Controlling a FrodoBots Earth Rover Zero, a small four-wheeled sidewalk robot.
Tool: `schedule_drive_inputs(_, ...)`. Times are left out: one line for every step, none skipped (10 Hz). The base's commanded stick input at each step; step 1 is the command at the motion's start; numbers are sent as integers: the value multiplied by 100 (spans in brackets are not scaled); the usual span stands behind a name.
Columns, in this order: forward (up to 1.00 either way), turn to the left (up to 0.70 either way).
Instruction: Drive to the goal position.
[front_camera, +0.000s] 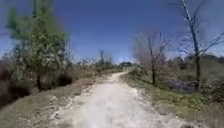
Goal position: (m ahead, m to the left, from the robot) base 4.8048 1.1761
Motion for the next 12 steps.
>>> schedule_drive_inputs(70,0)
schedule_drive_inputs(70,0)
schedule_drive_inputs(70,0)
schedule_drive_inputs(70,0)
schedule_drive_inputs(70,0)
schedule_drive_inputs(70,0)
schedule_drive_inputs(70,0)
schedule_drive_inputs(70,0)
schedule_drive_inputs(70,0)
schedule_drive_inputs(70,0)
schedule_drive_inputs(70,0)
schedule_drive_inputs(70,0)
